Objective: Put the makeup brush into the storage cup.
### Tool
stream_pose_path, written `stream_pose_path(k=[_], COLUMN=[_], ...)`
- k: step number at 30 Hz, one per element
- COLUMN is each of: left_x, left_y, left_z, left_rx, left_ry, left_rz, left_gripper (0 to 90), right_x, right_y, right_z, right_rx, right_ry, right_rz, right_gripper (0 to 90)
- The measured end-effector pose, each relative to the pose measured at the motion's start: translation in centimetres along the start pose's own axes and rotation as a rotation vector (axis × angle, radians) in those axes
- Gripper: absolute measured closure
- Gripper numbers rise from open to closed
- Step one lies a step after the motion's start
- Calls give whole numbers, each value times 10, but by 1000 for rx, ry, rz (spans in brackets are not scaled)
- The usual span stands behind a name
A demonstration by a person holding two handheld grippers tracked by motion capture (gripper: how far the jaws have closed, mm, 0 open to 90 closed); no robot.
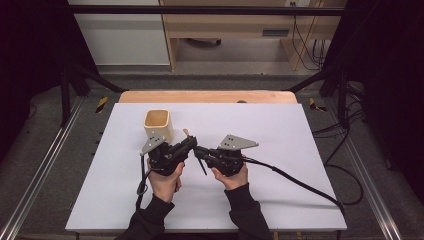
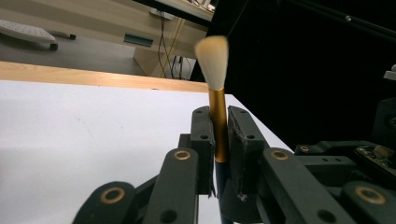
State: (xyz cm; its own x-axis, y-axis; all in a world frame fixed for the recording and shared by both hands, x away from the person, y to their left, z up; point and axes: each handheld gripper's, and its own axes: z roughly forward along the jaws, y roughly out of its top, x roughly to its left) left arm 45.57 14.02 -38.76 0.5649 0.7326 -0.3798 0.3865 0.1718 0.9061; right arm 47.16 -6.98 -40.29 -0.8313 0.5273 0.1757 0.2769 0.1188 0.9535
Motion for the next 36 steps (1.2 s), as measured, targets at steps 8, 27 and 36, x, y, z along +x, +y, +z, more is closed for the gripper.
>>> stream_pose_path(k=[8, 27, 36], left_x=[-3, 10, 19], left_y=[-1, 11, 19], left_z=[-1, -15, -25], left_rx=[-11, -25, -14], left_ry=[-6, 27, 36], left_rz=[6, 65, 99], left_gripper=[828, 827, 827], right_x=[1, -4, -17], right_y=[-1, -2, -5], right_z=[0, -1, -10], right_rx=[-3, 77, 110], right_ry=[1, -159, -248], right_rz=[-4, -18, 43], right_gripper=[830, 273, 134])
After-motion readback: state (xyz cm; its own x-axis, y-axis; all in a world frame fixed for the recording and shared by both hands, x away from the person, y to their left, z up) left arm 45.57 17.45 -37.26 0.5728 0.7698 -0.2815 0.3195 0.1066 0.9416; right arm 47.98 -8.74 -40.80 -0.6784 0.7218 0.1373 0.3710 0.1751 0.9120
